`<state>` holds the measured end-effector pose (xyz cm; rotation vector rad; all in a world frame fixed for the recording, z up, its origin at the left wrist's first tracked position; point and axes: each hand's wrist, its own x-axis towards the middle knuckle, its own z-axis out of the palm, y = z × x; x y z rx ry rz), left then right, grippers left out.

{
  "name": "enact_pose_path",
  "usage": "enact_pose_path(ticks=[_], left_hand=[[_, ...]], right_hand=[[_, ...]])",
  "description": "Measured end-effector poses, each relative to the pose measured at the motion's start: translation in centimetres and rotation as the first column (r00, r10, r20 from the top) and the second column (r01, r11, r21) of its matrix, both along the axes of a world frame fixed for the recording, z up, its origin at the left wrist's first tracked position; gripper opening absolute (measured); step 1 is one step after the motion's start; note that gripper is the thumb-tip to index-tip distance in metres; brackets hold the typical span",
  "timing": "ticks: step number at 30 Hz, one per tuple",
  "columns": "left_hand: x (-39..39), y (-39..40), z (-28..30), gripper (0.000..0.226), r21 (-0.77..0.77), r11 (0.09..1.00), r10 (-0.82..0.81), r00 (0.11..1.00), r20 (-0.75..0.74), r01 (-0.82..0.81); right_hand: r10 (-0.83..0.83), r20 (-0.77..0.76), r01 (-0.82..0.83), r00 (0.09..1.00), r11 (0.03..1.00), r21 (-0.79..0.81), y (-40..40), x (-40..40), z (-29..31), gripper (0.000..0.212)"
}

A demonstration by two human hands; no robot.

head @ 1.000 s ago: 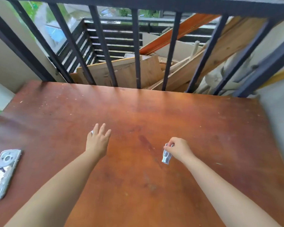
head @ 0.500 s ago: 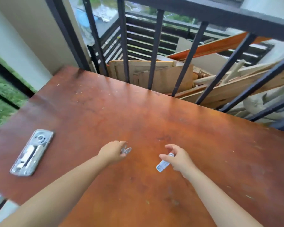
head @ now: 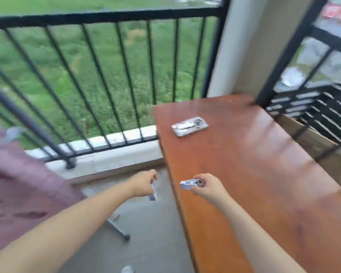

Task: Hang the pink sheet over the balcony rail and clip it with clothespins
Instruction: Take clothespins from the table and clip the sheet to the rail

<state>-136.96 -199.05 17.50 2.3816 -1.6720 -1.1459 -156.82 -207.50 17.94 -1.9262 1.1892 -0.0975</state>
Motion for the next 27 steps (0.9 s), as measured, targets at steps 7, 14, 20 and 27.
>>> enact_pose_path(ticks=[7,14,20,27], left_hand=[[14.2,20.6,2.7,0.035,-0.176,0.891,0.446,0.878,0.175,-0.418],[27.5,44.6,4.7,0.031,-0.235,0.663,0.744,0.590,0.314,-0.711],[37.3,61.1,7.4,0.026,-0.397,0.445,0.891,0.354,0.284,-0.803],[50.5,76.1,7.9,0.024,-0.534,0.186,0.974,0.081,0.214,-0.825]], right_hand=[[0.512,-0.123,-0.523,0.850,0.792,-0.316,13.4,20.9,2.1,0.028],[0.759,-0.093,-0.724,0.644,0.566,-0.394,35.4,41.1,4.0,0.029],[0.887,-0.111,-0.819,0.448,0.357,-0.448,51.2,54.4,6.7,0.034],[0.939,-0.180,-0.835,0.292,0.159,-0.526,65.2,72.0,7.5,0.029]])
